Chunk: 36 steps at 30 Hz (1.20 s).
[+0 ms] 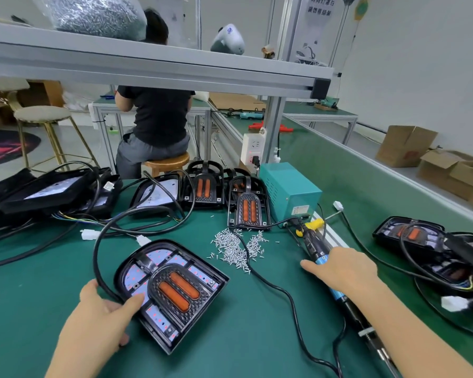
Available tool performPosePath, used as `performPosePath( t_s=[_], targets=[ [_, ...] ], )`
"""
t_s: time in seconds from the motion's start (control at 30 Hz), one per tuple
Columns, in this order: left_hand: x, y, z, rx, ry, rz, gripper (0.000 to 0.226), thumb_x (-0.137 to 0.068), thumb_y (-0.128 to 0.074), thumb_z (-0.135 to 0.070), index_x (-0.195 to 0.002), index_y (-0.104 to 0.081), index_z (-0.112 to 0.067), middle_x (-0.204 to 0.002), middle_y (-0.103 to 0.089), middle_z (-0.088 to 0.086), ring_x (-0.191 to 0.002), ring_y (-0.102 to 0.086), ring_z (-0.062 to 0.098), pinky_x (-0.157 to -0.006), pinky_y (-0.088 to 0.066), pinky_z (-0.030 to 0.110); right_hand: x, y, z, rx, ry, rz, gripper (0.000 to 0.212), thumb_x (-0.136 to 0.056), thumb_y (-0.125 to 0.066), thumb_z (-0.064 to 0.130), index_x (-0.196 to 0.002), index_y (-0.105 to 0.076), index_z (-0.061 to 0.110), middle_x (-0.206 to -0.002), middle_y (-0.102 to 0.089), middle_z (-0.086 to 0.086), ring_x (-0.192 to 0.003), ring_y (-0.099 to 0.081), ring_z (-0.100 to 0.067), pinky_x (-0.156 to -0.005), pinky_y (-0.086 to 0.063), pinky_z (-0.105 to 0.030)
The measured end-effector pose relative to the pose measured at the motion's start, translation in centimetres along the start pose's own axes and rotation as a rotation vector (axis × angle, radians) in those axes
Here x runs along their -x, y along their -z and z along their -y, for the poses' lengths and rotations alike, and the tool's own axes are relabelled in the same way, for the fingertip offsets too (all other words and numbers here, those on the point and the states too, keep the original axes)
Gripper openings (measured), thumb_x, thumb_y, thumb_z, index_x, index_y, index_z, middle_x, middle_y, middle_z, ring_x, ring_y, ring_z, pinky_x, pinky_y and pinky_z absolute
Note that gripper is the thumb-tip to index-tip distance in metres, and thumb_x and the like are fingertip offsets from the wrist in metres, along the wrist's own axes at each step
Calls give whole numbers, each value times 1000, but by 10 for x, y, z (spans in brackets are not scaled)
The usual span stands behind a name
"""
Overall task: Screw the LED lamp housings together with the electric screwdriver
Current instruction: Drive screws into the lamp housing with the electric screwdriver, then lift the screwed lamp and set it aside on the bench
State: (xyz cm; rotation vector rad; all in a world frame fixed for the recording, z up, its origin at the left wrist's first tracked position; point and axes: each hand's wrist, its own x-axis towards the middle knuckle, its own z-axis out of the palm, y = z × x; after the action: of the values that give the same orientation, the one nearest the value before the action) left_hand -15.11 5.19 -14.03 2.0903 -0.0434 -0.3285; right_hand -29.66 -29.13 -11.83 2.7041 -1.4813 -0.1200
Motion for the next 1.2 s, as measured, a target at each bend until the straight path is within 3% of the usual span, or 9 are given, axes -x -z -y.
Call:
performPosePath(
  t_s=[0.1, 0.2, 0.33, 0.5, 0.73, 0.87, 1.0, 1.13, 1.2],
  targets=[
    [-4, -3, -2, 177, 56, 21, 74, -81, -73, -14, -139, -29, -9, -84, -65, 18, -54, -65, 35, -53, -51, 36, 1, -1, 0, -3, -9, 10, 71, -76, -40, 85, -102, -54, 20, -83, -54, 6, -81, -53, -20, -57, -36, -25],
    [-3, -6, -5, 289, 69, 50, 77, -77, -77, -13, -138, -30, -14, -90, -65, 18, -56, -66, 33, -53, -51, 35, 3, 0, -2, -2, -9, 28, 80, -74, -38, 88, -117, -51, 21, -93, -56, 5, -86, -54, -19, -60, -37, -26],
    [-2, -5, -4, 437, 117, 83, 75, -77, -75, -4, -138, -33, -7, -93, -67, 18, -60, -67, 31, -55, -53, 35, 7, 6, -10, -41, 19, 79, 85, -70, -39, 90, -122, -49, 24, -99, -57, 6, -89, -53, -19, -66, -43, -26],
    [1, -3, -4, 552, 101, 142, 25, -81, -64, 9, -103, -57, -2, -76, -70, 12, -45, -64, 20, -43, -53, 28, 4, 12, -10, -105, 32, 127, 68, -76, -44, 83, -101, -50, 20, -98, -59, 2, -93, -58, -22, -73, -46, -30],
    [6, 3, -13, 597, -30, 177, 39, -80, -62, 14, -108, -60, -14, -73, -72, 6, -54, -67, 15, -43, -51, 25, -14, 9, -22, -304, 38, 195, 53, -82, -60, 65, -111, -53, 21, -128, -60, -9, -102, -54, -26, -82, -42, -31],
    [6, 5, -16, 616, -65, 188, 42, -79, -63, 15, -106, -63, -18, -81, -72, 12, -60, -68, 17, -45, -52, 27, -17, 7, -24, -314, 24, 195, 78, -81, -59, 67, -139, -44, 16, -142, -51, -9, -123, -53, -28, -91, -41, -32],
    [6, 6, -18, 639, -89, 160, 45, -78, -65, 14, -102, -64, -24, -77, -70, 6, -59, -67, 15, -45, -51, 25, -12, 16, -14, -296, 18, 198, 68, -83, -57, 66, -131, -51, 19, -131, -58, -9, -113, -55, -29, -83, -42, -33],
    [6, 7, -19, 653, -122, 138, 46, -77, -66, 12, -106, -65, -24, -82, -71, 5, -62, -68, 13, -47, -52, 25, 18, 32, 17, -493, 271, -187, 53, -75, -57, 68, -109, -58, 27, -114, -60, -3, -100, -55, -19, -80, -43, -26],
    [8, 5, -23, 647, -150, 128, 48, -77, -68, 9, -110, -64, -25, -90, -70, 7, -65, -68, 14, -54, -53, 31, 49, 39, 49, -780, 523, -59, 70, -65, -59, 76, -121, -54, 34, -122, -55, 14, -107, -51, -2, -92, -37, -16]
  ],
)
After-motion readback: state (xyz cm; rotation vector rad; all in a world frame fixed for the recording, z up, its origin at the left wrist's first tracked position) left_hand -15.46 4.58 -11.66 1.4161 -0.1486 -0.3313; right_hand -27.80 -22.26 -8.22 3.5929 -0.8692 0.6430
